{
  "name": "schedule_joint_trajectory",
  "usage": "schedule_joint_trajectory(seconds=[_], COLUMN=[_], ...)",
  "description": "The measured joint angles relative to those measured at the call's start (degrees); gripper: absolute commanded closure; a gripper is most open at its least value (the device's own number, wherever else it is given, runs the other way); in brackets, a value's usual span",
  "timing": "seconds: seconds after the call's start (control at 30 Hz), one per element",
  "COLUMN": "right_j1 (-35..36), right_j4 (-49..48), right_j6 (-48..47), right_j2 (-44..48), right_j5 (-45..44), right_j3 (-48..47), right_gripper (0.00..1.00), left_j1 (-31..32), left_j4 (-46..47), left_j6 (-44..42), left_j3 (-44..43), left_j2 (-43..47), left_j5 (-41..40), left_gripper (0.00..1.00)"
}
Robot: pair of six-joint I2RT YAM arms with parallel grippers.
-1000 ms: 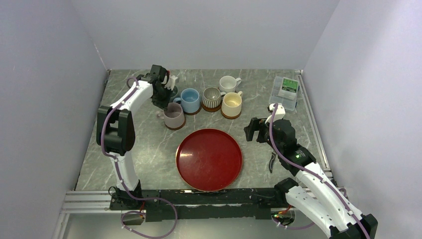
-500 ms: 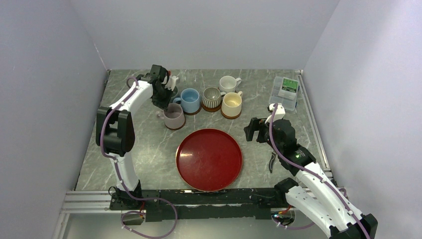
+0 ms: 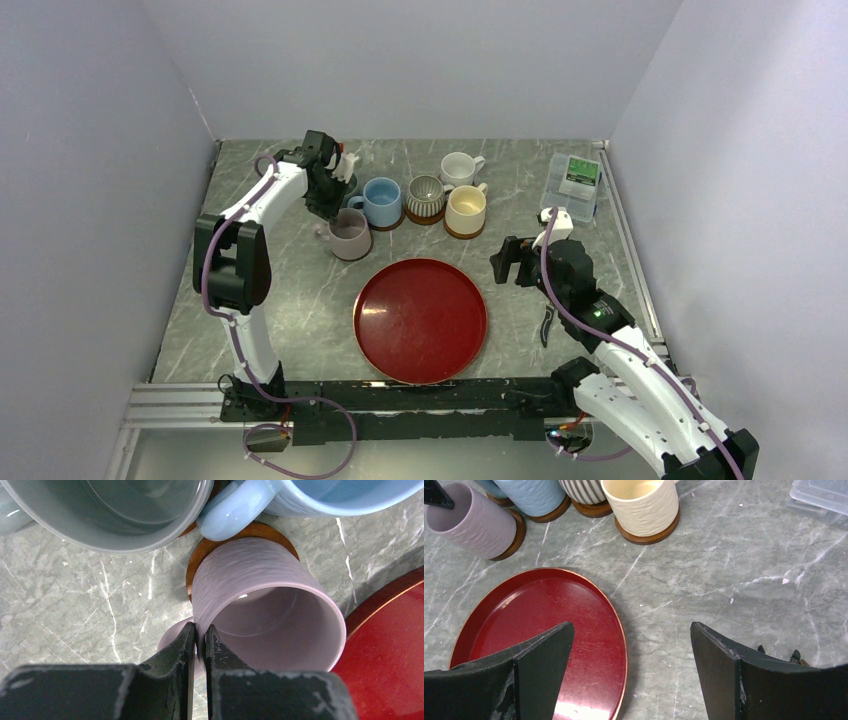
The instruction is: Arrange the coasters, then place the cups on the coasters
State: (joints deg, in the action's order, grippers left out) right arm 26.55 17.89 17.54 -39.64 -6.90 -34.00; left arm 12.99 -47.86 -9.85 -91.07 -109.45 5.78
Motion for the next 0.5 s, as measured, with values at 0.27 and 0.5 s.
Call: schedule_joint_trajectory(seconds=[0.27,0.5], right_j1=[0.0,0.0], right_j4=[0.0,0.0], right_j6=[0.0,0.0], right_j2=[0.0,0.0], right_j5=[0.0,0.0], right_j3=[0.0,0.0], right_gripper=[0.09,0.09], left_j1=[0.1,0.2], left_j4=[0.0,0.0], left_j6=[0.0,0.0], left_j3=[0.0,0.0], left_j2=[0.0,0.0], left_j5=[-0.1,-0.4], left_gripper=[0.95,0.79])
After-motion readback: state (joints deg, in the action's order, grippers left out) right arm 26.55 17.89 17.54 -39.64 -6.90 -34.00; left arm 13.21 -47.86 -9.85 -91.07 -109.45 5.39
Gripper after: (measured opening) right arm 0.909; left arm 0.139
